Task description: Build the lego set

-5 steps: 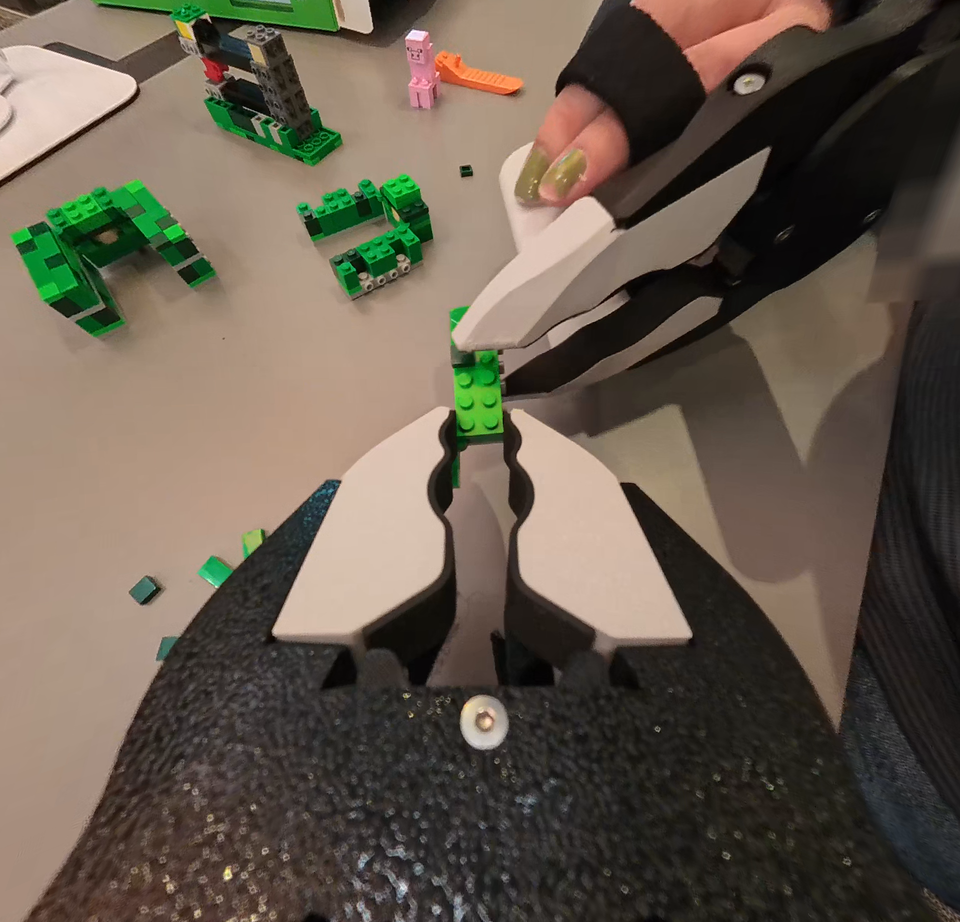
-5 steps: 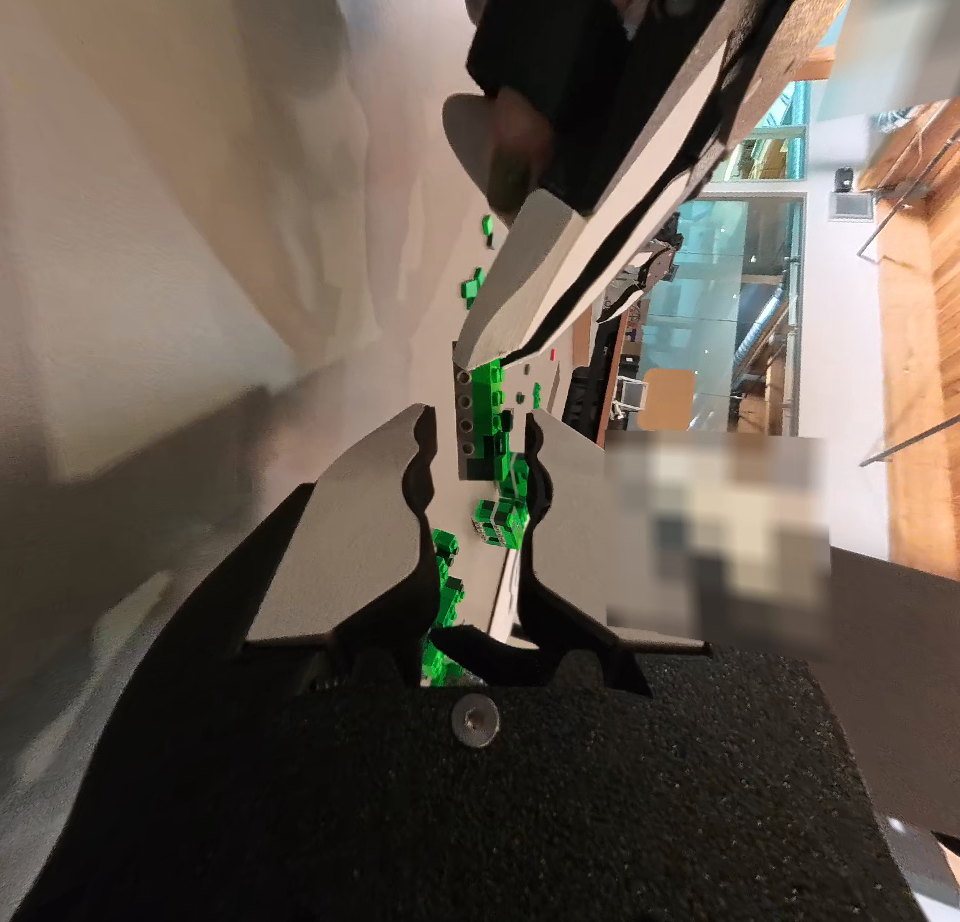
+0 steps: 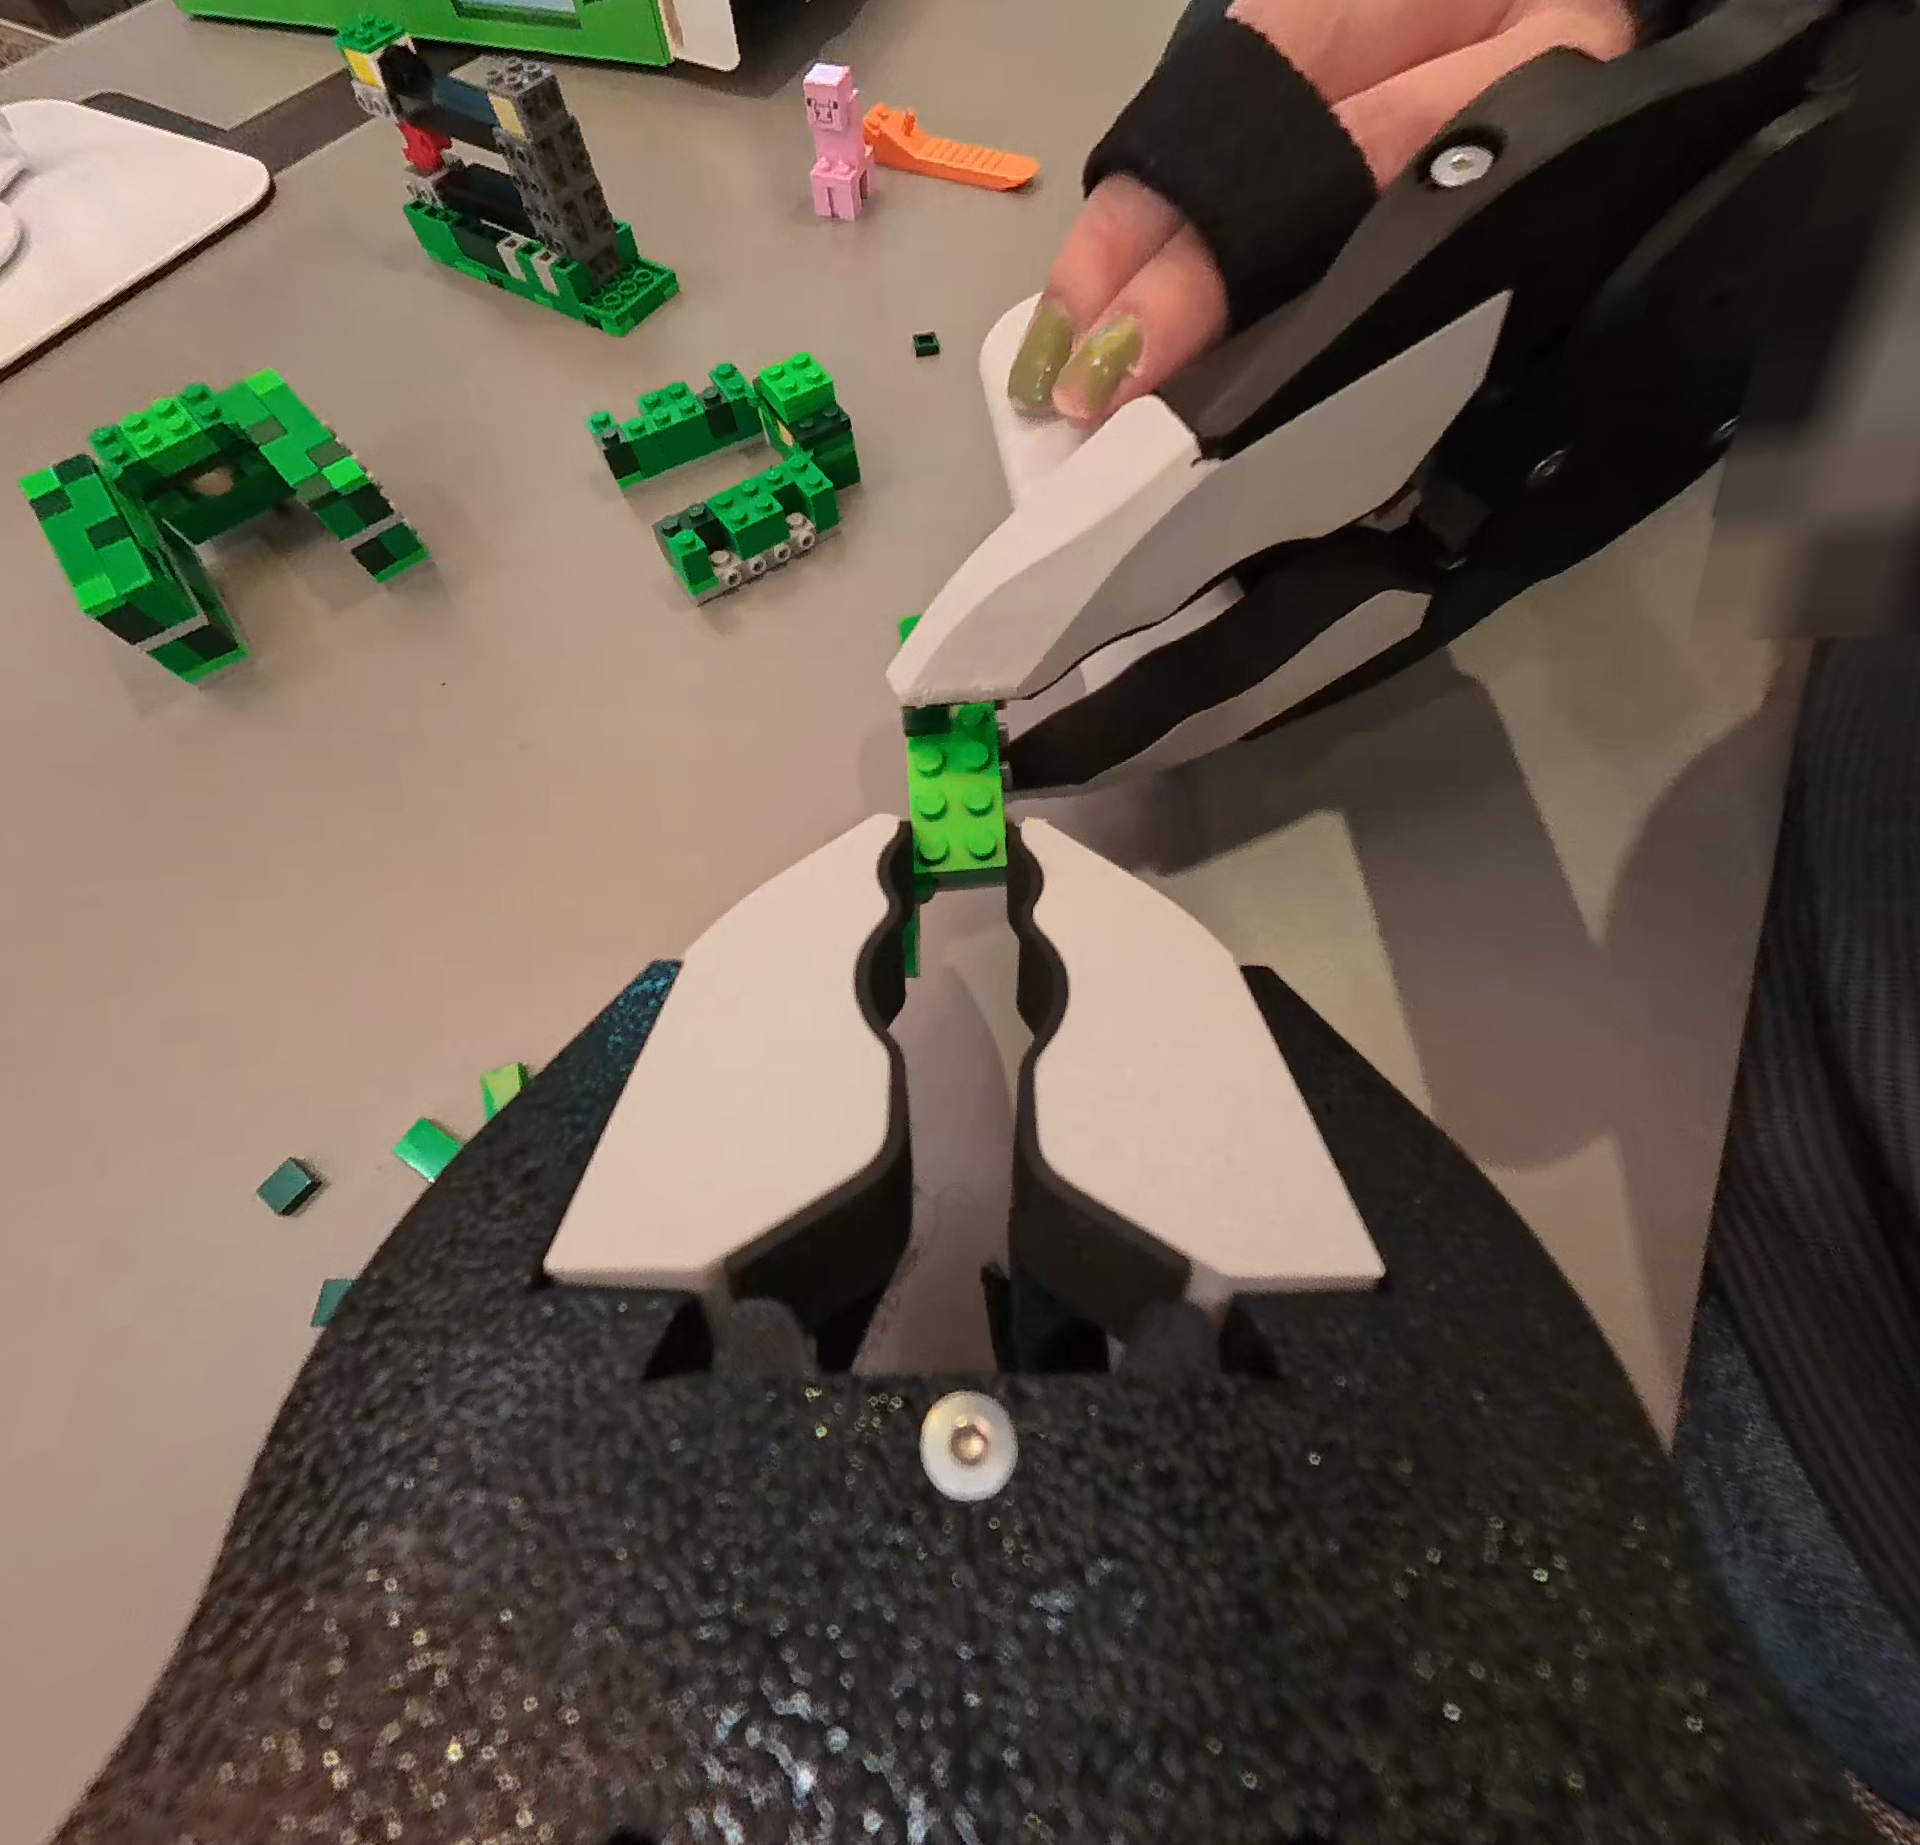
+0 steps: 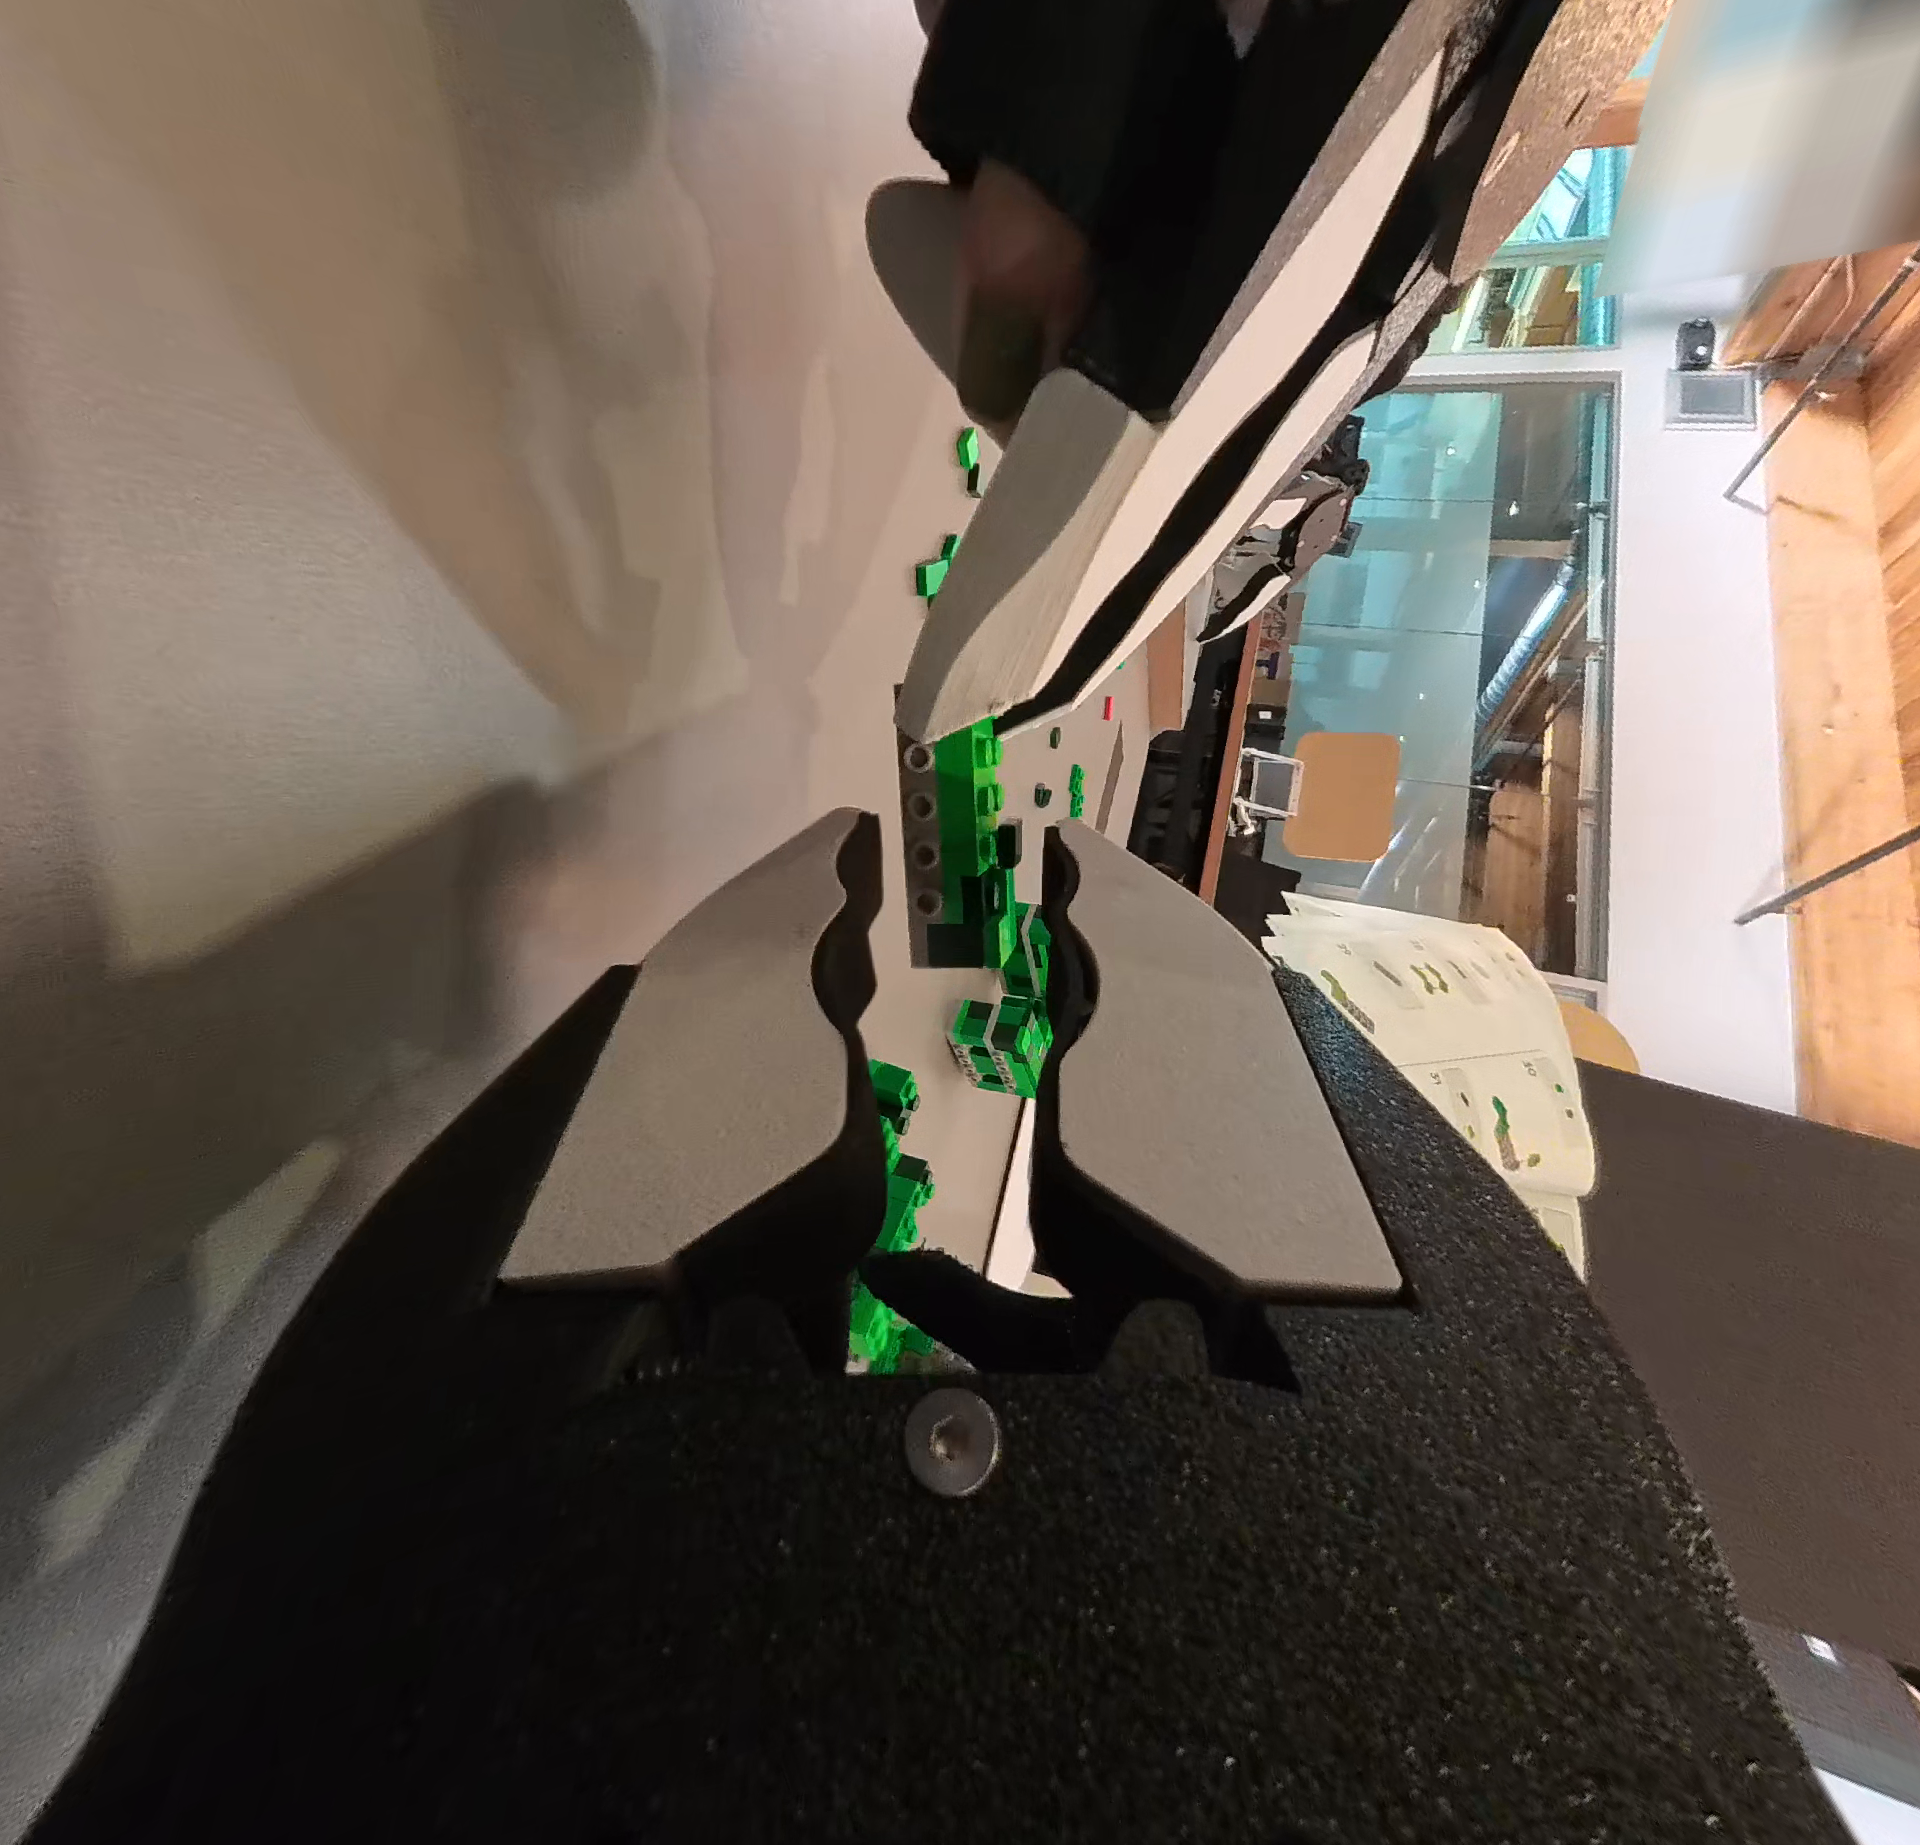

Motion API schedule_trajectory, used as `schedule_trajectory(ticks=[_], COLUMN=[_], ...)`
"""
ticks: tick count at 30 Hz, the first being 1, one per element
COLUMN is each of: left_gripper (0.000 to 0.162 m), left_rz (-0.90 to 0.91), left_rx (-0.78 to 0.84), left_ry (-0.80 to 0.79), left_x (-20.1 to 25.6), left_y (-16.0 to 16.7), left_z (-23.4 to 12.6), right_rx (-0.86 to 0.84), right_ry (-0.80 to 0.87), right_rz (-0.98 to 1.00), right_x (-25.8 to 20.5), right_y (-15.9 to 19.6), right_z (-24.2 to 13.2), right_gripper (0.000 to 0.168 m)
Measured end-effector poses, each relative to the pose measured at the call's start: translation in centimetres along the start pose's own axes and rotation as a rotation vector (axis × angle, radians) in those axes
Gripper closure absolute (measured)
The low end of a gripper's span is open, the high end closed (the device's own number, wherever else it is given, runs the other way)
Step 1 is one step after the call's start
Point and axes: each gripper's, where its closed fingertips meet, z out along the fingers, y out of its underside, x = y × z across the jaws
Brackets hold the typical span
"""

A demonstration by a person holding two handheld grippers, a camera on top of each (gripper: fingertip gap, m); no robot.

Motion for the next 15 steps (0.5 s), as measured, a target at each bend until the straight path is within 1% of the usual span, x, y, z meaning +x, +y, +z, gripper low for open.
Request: schedule_trajectory(ticks=[3, 10, 15], left_gripper=[0.146, 0.146, 0.145], left_rz=[0.005, 0.014, 0.014], left_rx=[0.008, -0.004, -0.028], left_ry=[0.009, -0.003, 0.000], left_x=[0.27, 0.47, 0.66], left_y=[-0.23, -0.37, -0.06], left_z=[-0.02, 0.00, 0.36], right_rx=[-0.006, -0.019, -0.025], right_ry=[0.009, 0.029, -0.004], right_rz=[-0.022, -0.123, -0.228], right_x=[0.07, 0.17, -0.23], right_y=[0.12, 0.18, 0.30], right_z=[0.00, -0.23, -0.28], right_gripper=[0.148, 0.149, 0.151])
